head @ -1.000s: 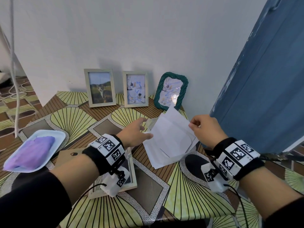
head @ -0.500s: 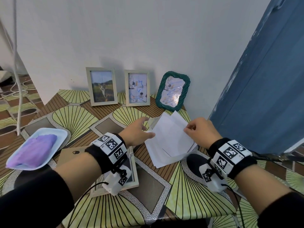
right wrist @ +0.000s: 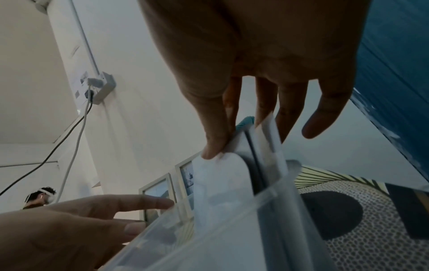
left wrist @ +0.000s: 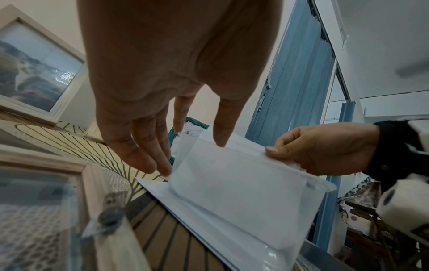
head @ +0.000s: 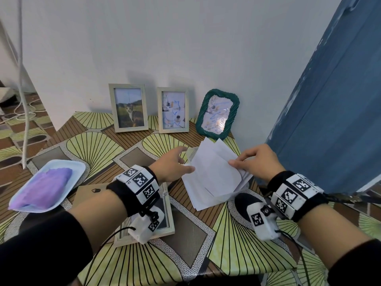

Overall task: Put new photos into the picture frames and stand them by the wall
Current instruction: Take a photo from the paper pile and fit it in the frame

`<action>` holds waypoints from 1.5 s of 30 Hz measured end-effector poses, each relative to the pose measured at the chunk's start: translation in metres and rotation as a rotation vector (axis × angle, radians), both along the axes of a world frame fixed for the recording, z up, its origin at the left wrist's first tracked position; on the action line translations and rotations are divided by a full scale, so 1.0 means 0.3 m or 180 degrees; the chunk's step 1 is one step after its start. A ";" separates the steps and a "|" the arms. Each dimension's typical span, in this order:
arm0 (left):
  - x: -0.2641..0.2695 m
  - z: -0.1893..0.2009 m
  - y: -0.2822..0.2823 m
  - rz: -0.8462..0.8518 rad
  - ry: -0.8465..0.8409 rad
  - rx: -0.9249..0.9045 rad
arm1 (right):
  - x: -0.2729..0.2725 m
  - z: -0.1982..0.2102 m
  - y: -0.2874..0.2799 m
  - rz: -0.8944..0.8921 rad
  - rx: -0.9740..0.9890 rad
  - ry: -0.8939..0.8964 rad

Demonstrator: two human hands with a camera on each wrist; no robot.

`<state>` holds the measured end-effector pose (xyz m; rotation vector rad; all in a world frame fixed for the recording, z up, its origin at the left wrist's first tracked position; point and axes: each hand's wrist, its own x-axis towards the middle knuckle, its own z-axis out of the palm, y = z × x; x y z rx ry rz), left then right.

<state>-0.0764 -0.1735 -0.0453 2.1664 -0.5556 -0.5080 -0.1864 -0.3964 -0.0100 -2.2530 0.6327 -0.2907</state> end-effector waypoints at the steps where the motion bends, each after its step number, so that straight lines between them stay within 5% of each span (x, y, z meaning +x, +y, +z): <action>1: -0.001 0.000 0.001 -0.0006 -0.0025 0.0019 | -0.003 0.004 0.003 -0.0020 -0.0028 -0.0086; 11: -0.033 0.088 0.080 0.0085 -0.0132 -0.0324 | -0.011 0.195 0.095 0.0305 -0.1852 -0.1317; 16: -0.086 0.131 0.252 0.0266 -0.0607 -0.0790 | -0.026 0.217 0.184 0.0327 -0.1210 -0.1804; 20: -0.140 0.105 0.408 0.0536 -0.1320 -0.0661 | -0.045 0.112 0.263 0.0399 0.0207 -0.1350; 24: -0.201 0.041 0.530 0.0087 -0.1690 0.0251 | -0.066 -0.030 0.363 0.0735 0.0959 -0.0635; 28: -0.225 -0.051 0.606 -0.0543 -0.1389 0.1730 | -0.058 -0.121 0.441 0.1029 0.0458 -0.0204; 31: -0.232 -0.087 0.639 -0.0842 -0.0937 0.2233 | -0.036 -0.145 0.481 0.1296 -0.0099 -0.0018; 45: -0.224 -0.114 0.665 -0.0839 -0.0798 0.2112 | 0.075 -0.161 0.604 0.2289 -0.1957 0.1259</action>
